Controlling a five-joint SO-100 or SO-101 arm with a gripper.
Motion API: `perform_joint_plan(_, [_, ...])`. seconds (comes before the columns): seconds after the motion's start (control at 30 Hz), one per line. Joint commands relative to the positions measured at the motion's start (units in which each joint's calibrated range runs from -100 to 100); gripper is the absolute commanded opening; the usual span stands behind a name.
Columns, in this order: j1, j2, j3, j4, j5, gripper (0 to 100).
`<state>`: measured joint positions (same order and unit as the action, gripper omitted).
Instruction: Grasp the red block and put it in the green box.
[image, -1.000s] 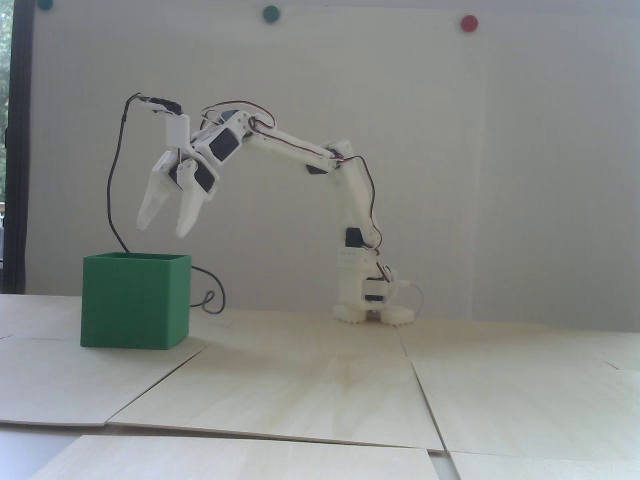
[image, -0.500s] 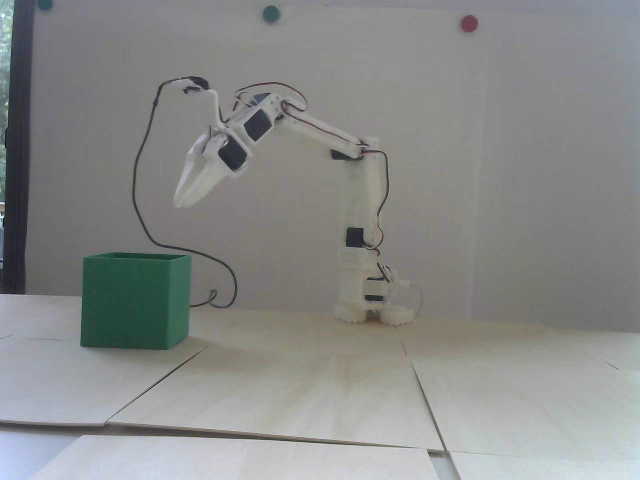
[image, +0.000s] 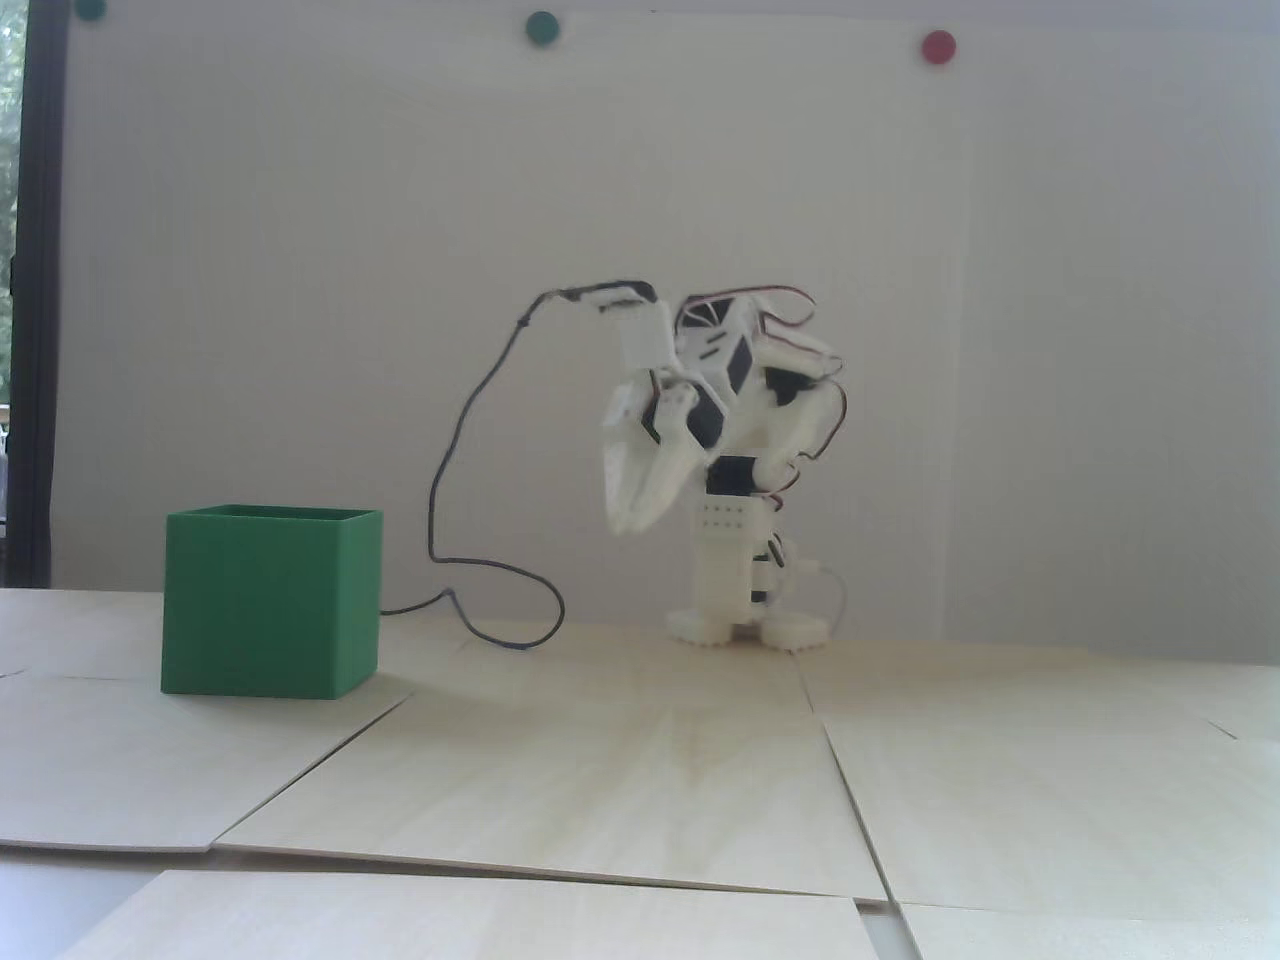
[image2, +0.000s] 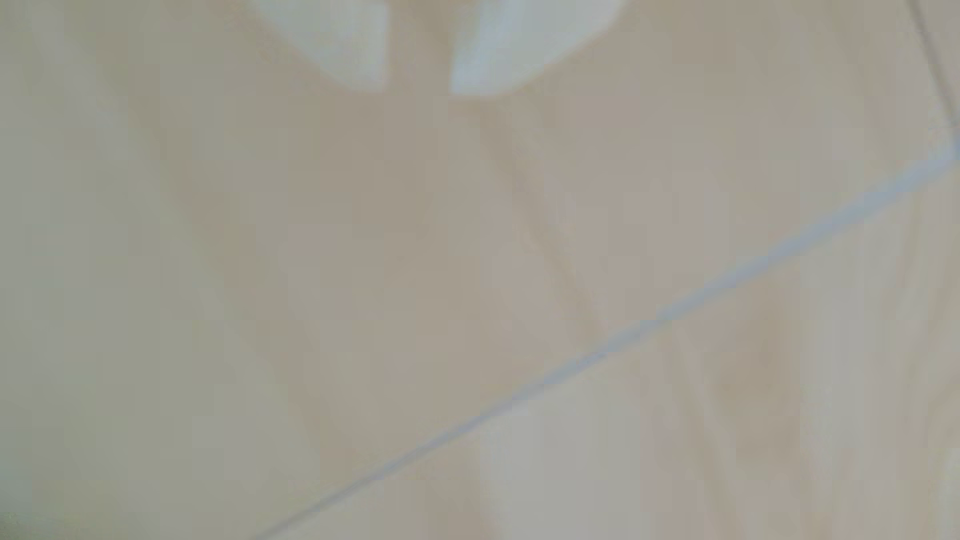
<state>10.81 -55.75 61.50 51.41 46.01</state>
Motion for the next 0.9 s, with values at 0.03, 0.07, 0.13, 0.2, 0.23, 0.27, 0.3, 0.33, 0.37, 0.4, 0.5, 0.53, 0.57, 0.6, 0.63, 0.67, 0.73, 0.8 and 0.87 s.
perform_joint_plan(0.03, [-4.9,-21.6,27.8,-4.2,-0.5,2])
perform_joint_plan(0.07, [-5.5,-23.2,29.9,-4.1,-0.5,2])
perform_joint_plan(0.13, [-6.4,-25.4,33.6,-4.1,-0.5,2])
perform_joint_plan(0.2, [-6.9,-27.0,36.5,-3.6,-0.5,2])
perform_joint_plan(0.23, [-7.1,-28.5,37.2,-0.2,-0.5,2])
perform_joint_plan(0.27, [-7.4,-28.7,37.2,0.6,-0.5,2])
perform_joint_plan(0.3, [-8.3,-28.9,37.2,3.0,-0.5,2])
perform_joint_plan(0.33, [-8.8,-29.2,37.2,4.8,-0.5,2])
perform_joint_plan(0.37, [-9.3,-29.5,37.2,7.4,-0.5,2])
perform_joint_plan(0.4, [-10.0,-29.7,37.2,10.1,-0.5,2])
perform_joint_plan(0.5, [-11.4,-30.5,37.2,15.7,-0.6,2])
perform_joint_plan(0.53, [-11.7,-30.9,37.2,17.8,-0.6,2])
perform_joint_plan(0.57, [-11.7,-31.1,37.2,18.7,-0.6,2])
perform_joint_plan(0.6, [-11.7,-31.5,37.2,20.3,-0.6,2])
perform_joint_plan(0.63, [-11.7,-31.5,37.2,20.8,-0.6,2])
perform_joint_plan(0.67, [-11.7,-31.7,37.2,21.4,-0.6,2])
perform_joint_plan(0.73, [-11.7,-31.7,37.2,22.4,-0.6,2])
perform_joint_plan(0.8, [-11.6,-31.7,37.2,22.4,-0.6,2])
perform_joint_plan(0.87, [-11.4,-31.7,37.2,22.4,-0.6,2])
